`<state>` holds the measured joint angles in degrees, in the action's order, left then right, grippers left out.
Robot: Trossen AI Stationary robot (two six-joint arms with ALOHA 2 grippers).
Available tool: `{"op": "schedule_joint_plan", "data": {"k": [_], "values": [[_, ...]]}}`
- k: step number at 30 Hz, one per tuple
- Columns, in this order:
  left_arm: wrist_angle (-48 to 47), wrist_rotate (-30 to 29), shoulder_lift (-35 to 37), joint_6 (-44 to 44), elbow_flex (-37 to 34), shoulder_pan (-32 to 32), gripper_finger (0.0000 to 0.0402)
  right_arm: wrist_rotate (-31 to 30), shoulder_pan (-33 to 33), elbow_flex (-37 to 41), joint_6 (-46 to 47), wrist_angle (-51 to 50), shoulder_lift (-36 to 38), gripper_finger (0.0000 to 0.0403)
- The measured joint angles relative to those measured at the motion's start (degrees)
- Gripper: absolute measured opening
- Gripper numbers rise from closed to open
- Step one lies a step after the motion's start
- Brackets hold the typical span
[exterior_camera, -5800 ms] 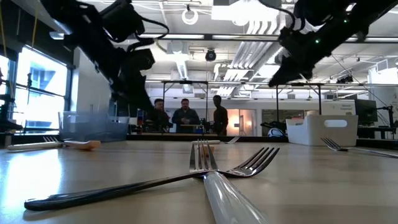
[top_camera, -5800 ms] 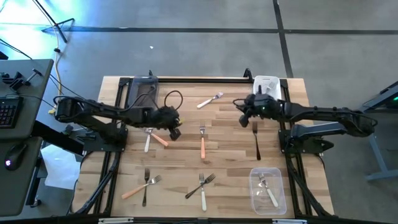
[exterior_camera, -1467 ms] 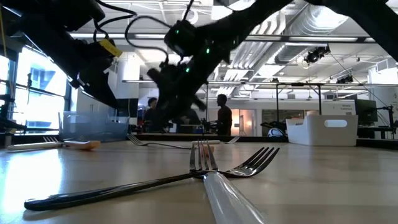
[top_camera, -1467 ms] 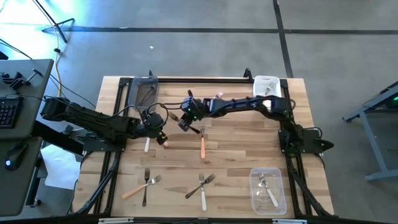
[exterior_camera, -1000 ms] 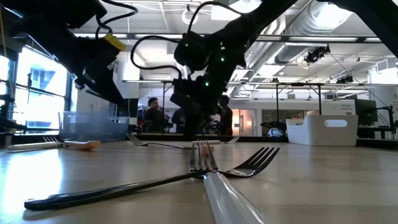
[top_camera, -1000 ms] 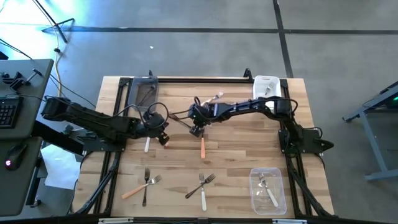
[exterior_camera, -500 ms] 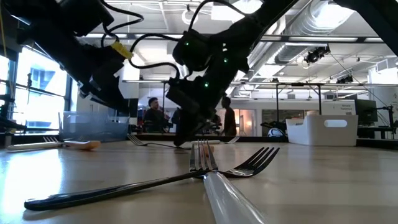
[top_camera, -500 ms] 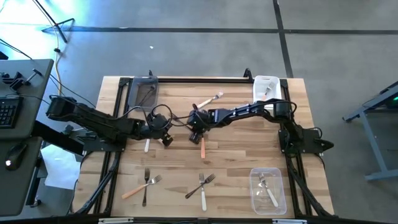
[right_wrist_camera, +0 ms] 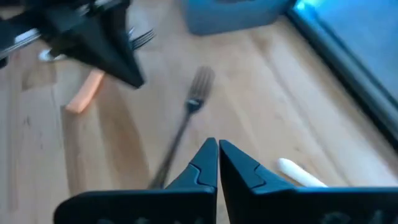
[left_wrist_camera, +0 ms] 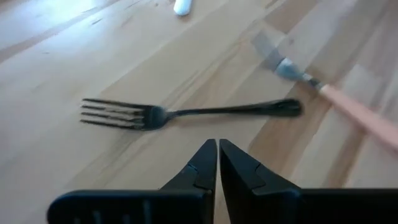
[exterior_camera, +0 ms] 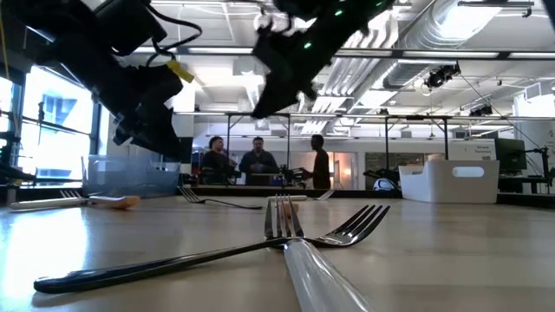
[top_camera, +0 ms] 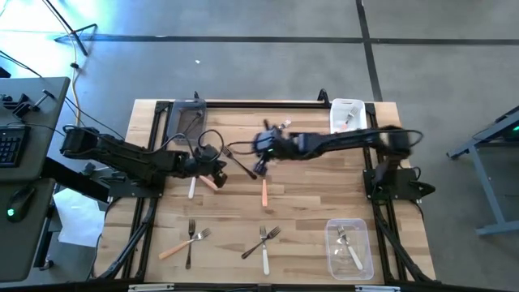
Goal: Sort silverware by color (type)
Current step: Put the top black fork into the black bin
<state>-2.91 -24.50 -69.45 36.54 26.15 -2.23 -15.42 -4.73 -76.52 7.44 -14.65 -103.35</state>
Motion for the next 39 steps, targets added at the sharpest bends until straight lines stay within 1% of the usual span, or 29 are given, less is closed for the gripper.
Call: {"op": "schedule_joint_plan", "data": {"k": [3, 5, 6, 8, 11, 14, 16, 19, 23, 25, 29, 32, 34, 39], "values": [[3.45, 2.16, -0.62, 2.84, 0.04, 0.63, 0.0036, -0.22, -1.92, 10.41, 1.16, 7.35, 7.74, 0.0000], [4.77, 5.37, -1.77, 4.53, 0.46, 1.80, 0.0054, -0.37, -3.22, 17.73, 1.68, 13.46, 12.94, 0.0000], [4.51, 7.11, -2.32, 3.81, 0.91, 2.61, 0.0062, -0.51, -3.88, 20.95, 2.01, 16.85, 15.34, 0.0000], [3.76, 11.46, -3.57, -2.41, 2.56, 4.54, 0.0079, -0.47, -4.89, 26.58, 2.84, 22.27, 19.78, 0.0000], [0.26, 19.58, -5.11, -16.37, 6.30, 8.06, 0.0096, -0.50, -5.84, 32.60, 2.65, 27.85, 25.71, 0.0000], [-5.89, 26.27, -6.83, -30.87, 12.02, 11.01, 0.0101, -1.11, -6.17, 35.88, 1.77, 30.52, 31.05, 0.0000], [-11.17, 27.96, -8.53, -39.49, 16.25, 12.27, 0.0101, -1.12, -6.16, 37.12, 0.66, 30.90, 33.70, 0.0000], [-20.61, 28.26, -12.21, -50.26, 23.05, 13.70, 0.0102, -1.11, -6.14, 37.68, -0.40, 31.28, 36.31, 0.0000], [-30.61, 27.21, -17.74, -60.24, 30.78, 14.77, 0.0114, -1.11, -6.12, 37.72, -0.99, 31.53, 36.83, 0.0000], [-33.58, 26.02, -20.35, -64.75, 33.70, 14.77, 0.0124, -1.13, -6.12, 37.70, -1.51, 32.19, 36.68, 0.0000], [-36.34, 25.01, -25.14, -72.90, 37.60, 14.77, 0.0149, -1.13, -6.12, 37.72, -2.48, 32.11, 36.58, 0.0000], [-36.85, 24.83, -28.42, -76.48, 38.77, 14.81, 0.0161, -1.13, -6.12, 37.72, -2.54, 32.08, 36.59, 0.0000], [-37.27, 24.28, -30.17, -78.57, 39.01, 14.99, 0.0164, -1.13, -6.12, 37.72, -2.54, 32.02, 36.59, 0.0000], [-37.21, 19.25, -34.11, -81.68, 39.01, 14.88, 0.0161, -1.13, -6.12, 37.72, -2.56, 32.02, 36.59, 0.0000]]}}
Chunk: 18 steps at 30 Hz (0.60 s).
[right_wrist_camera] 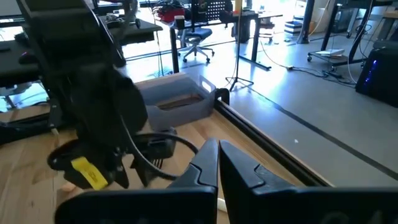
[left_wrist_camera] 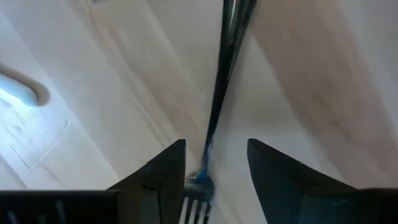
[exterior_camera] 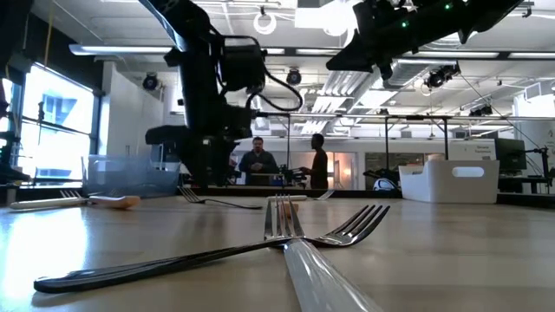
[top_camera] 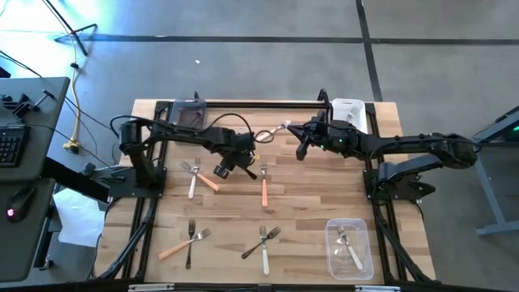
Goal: Sort silverware by color (type)
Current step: Put the top black fork into the black bin
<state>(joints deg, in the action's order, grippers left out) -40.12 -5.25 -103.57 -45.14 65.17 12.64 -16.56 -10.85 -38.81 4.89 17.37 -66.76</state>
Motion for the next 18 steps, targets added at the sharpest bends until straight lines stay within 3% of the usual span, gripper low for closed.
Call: {"op": "schedule_joint_plan", "data": {"k": [9, 14, 18], "values": [[0.25, -2.50, -3.82, -2.80, 0.04, -0.07, 0.0130, 0.00, 0.00, 0.00, 0.00, 0.03, 0.00, 0.0000], [-0.07, -3.37, -3.96, -8.62, 0.08, -0.44, 0.0073, 0.00, 0.00, 0.00, 0.00, 0.02, 0.00, 0.0000], [-0.94, -8.32, -4.09, -14.74, 0.04, -1.10, 0.0014, 0.00, 0.00, 0.00, -0.42, 0.02, 0.00, 0.0000]]}}
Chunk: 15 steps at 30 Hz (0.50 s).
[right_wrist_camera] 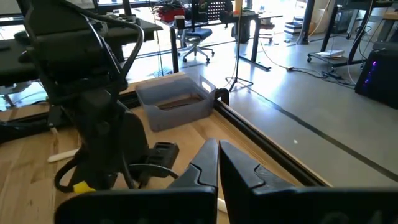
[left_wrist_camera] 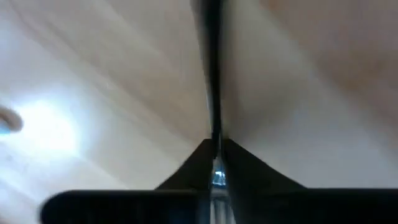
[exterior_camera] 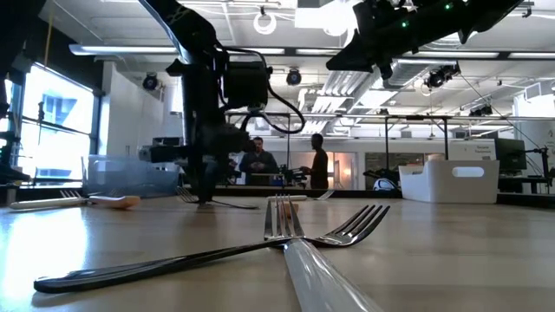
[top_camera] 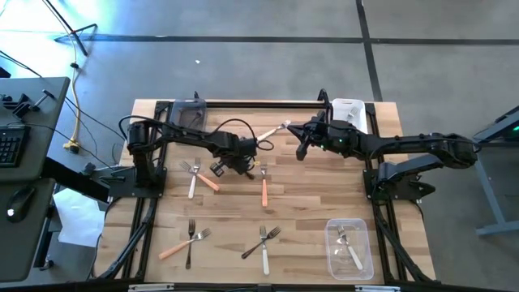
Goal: Sort silverware by color (type)
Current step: Put the top black fork into the black bin
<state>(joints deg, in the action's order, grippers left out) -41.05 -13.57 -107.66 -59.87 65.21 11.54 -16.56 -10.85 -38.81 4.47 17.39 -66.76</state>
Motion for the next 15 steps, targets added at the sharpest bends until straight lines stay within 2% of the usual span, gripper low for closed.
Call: {"op": "schedule_joint_plan", "data": {"k": [8, 15], "values": [[-3.72, -12.06, 1.10, -13.13, -0.07, -2.47, 0.0006, 0.00, 0.00, 0.00, -0.02, -0.39, 0.00, 0.0000], [-6.27, -18.60, 6.62, -23.34, -0.07, -5.88, 0.0004, 0.00, 0.00, 0.00, -0.44, -1.03, 0.00, 0.0000]]}}
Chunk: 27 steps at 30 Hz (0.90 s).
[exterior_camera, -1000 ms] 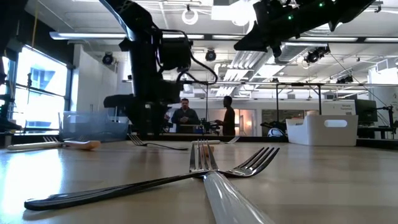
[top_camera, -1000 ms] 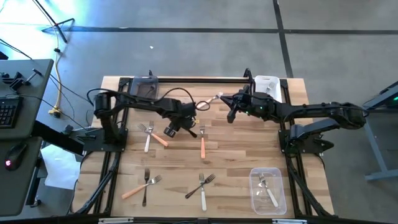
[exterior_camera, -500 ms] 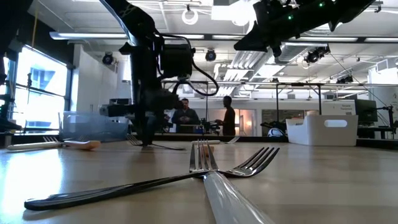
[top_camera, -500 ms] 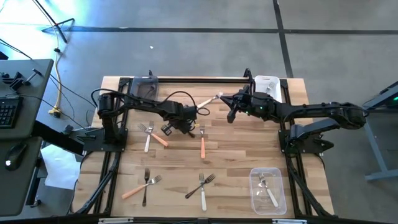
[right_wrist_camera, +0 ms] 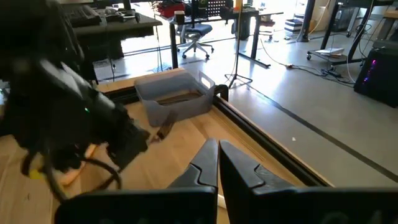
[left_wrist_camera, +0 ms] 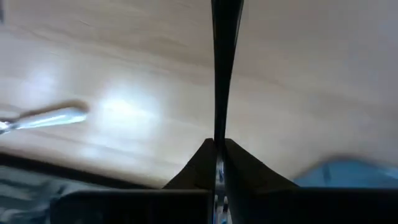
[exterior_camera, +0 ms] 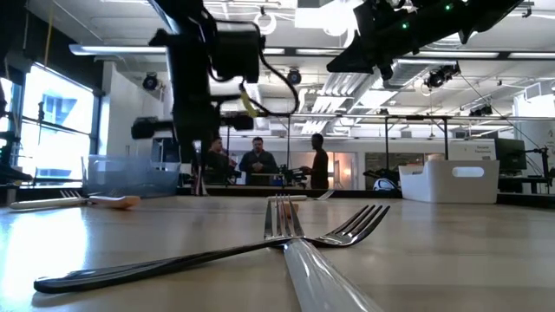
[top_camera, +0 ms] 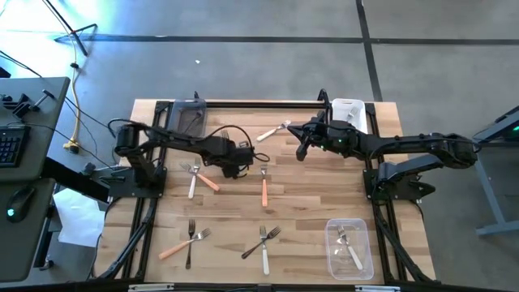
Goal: Sort silverware by color (type)
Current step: Put the top black fork into the black bin
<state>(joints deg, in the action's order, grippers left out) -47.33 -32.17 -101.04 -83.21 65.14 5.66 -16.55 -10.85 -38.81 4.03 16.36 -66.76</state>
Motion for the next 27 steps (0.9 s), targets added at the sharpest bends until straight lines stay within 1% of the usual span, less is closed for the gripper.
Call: {"op": "schedule_joint_plan", "data": {"k": [3, 6, 11, 13, 16, 20, 22, 25, 27], "values": [[-1.43, -2.29, 3.66, -2.65, -0.01, -0.72, 0.0004, 0.02, 0.00, 0.00, -0.02, -0.27, 0.00, 0.0000], [-1.61, -5.20, 8.36, -5.83, -1.59, -0.97, 0.0004, 0.02, 0.00, 0.00, -0.02, -0.28, 0.00, 0.0000], [-0.51, -9.26, 18.30, -14.04, -7.30, -0.29, 0.0003, 0.06, 0.00, 0.00, -0.02, -0.30, 0.00, 0.0000], [0.13, -9.73, 22.09, -13.72, -9.13, 0.45, 0.0003, 0.07, 0.00, 0.00, -0.02, -0.26, 0.00, 0.0000], [2.41, -12.61, 27.31, -14.53, -12.40, 2.33, 0.0003, 0.08, 0.00, 0.00, 0.00, -0.22, 0.00, 0.0000], [7.00, -13.86, 34.07, -14.29, -15.80, 6.87, 0.0003, 0.15, 0.01, 0.00, 0.24, -0.22, 0.00, 0.0000], [10.38, -13.65, 37.00, -12.69, -17.25, 9.16, 0.0003, 0.22, 0.00, 0.00, 0.24, -0.22, 0.00, 0.0000], [12.82, -12.10, 40.09, -5.27, -17.75, 11.25, 0.0003, 0.22, 0.01, 0.00, 0.29, -0.16, 0.00, 0.0000], [12.82, -8.78, 41.01, -1.54, -17.73, 11.30, 0.0003, 0.22, 0.01, 0.00, 0.43, 0.10, 0.00, 0.0000]]}}
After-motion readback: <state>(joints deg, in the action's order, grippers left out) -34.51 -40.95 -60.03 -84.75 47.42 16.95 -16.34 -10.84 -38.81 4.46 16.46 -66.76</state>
